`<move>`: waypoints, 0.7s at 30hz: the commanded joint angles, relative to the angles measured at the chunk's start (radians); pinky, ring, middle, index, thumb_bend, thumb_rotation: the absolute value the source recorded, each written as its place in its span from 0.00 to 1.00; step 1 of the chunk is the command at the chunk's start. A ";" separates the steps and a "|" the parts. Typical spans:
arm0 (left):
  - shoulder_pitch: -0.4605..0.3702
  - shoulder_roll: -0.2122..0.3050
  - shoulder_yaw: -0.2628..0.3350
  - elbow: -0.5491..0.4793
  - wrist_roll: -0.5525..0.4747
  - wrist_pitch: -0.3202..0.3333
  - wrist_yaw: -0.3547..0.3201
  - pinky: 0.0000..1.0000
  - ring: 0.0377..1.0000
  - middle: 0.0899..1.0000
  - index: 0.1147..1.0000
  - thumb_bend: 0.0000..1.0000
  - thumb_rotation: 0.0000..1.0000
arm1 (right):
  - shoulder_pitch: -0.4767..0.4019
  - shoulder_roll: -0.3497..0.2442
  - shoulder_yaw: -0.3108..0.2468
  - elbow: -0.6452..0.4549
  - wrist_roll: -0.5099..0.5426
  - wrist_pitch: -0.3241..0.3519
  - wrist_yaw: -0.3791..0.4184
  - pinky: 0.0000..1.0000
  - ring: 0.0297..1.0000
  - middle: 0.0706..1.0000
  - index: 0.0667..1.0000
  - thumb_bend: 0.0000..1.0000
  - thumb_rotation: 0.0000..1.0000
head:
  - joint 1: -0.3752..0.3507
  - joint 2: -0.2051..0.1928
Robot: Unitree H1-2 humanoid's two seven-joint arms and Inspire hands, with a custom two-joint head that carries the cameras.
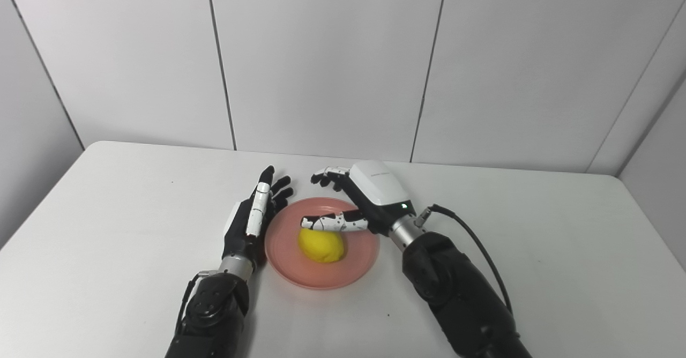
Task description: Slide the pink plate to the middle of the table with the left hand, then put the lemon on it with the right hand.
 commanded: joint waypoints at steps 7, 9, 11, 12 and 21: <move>0.035 -0.007 0.016 0.073 0.003 0.033 0.034 0.93 0.87 0.88 1.00 0.77 0.95 | 0.041 0.098 -0.197 0.027 0.278 0.016 -0.058 0.68 0.74 0.74 0.69 0.83 0.97 | -0.008 0.000; 0.031 -0.004 0.014 0.090 0.016 -0.010 0.042 0.91 0.87 0.87 0.98 0.80 0.99 | 0.053 0.125 -0.253 0.047 0.369 0.011 -0.046 0.74 0.77 0.78 0.76 0.82 0.99 | -0.010 0.000; 0.029 0.003 0.005 0.114 0.042 -0.079 0.053 0.91 0.86 0.86 0.95 0.80 1.00 | 0.062 0.144 -0.291 0.071 0.425 -0.005 -0.047 0.80 0.81 0.80 0.80 0.79 1.00 | -0.011 0.001; 0.027 0.008 -0.001 0.130 0.058 -0.118 0.061 0.91 0.86 0.86 0.95 0.81 1.00 | 0.065 0.155 -0.311 0.086 0.458 -0.010 -0.046 0.82 0.82 0.81 0.81 0.78 1.00 | -0.011 0.001; -0.001 0.044 -0.023 0.251 0.142 -0.353 0.122 0.95 0.92 0.93 0.92 0.78 1.00 | 0.089 0.240 -0.459 0.144 0.721 0.035 -0.023 1.00 0.95 0.93 0.93 0.77 1.00 | -0.017 0.006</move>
